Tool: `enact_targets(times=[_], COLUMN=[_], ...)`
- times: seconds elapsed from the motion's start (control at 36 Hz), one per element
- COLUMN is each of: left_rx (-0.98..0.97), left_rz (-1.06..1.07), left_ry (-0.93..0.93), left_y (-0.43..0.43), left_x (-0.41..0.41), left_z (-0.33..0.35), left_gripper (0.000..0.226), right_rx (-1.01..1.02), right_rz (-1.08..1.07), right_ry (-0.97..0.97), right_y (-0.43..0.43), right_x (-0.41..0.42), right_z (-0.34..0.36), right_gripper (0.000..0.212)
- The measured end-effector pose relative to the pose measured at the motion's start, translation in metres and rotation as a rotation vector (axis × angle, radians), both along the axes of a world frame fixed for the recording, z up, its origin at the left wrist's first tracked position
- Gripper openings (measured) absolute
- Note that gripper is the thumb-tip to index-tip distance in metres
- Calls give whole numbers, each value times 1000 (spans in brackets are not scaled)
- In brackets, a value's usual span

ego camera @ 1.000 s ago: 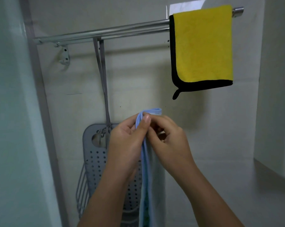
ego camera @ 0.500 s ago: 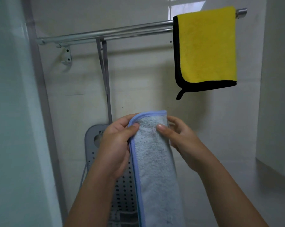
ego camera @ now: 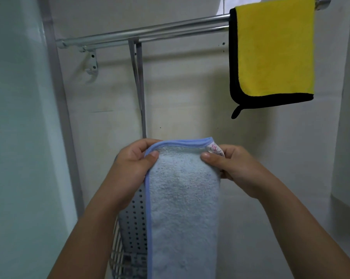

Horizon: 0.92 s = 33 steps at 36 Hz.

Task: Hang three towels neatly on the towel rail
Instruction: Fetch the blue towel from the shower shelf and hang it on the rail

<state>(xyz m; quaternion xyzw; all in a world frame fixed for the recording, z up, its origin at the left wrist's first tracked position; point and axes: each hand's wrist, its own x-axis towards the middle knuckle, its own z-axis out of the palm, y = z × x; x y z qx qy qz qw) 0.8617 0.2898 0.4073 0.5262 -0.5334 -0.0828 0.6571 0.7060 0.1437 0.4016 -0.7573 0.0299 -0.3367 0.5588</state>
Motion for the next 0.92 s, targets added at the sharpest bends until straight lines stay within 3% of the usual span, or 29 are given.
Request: enact_targets(times=[0.22, 0.31, 0.39, 0.44, 0.64, 0.86, 0.92], left_rx=[40, 0, -47, -70, -191, -105, -93], left_rz=[170, 132, 107, 104, 126, 330, 384], left_ry=[-237, -243, -231, -250, -367, -657, -723], left_y=[-13, -22, -29, -33, -39, -44, -43], left_x=[16, 20, 24, 27, 36, 59, 64], left_z=[14, 26, 40, 49, 77, 99, 105], left_gripper=[21, 24, 27, 27, 32, 15, 21], right_rx=[31, 42, 22, -21, -243, -562, -607], right_rz=[-133, -193, -228, -254, -413, -682, -715], right_ry=[-92, -95, -109, -123, -162, -67, -43], right_y=[-2, -5, -5, -5, -1, 7, 9], right_x=[19, 25, 28, 29, 35, 39, 41], right_z=[14, 21, 30, 38, 80, 120, 128], right_gripper=[10, 21, 16, 8, 11, 22, 23])
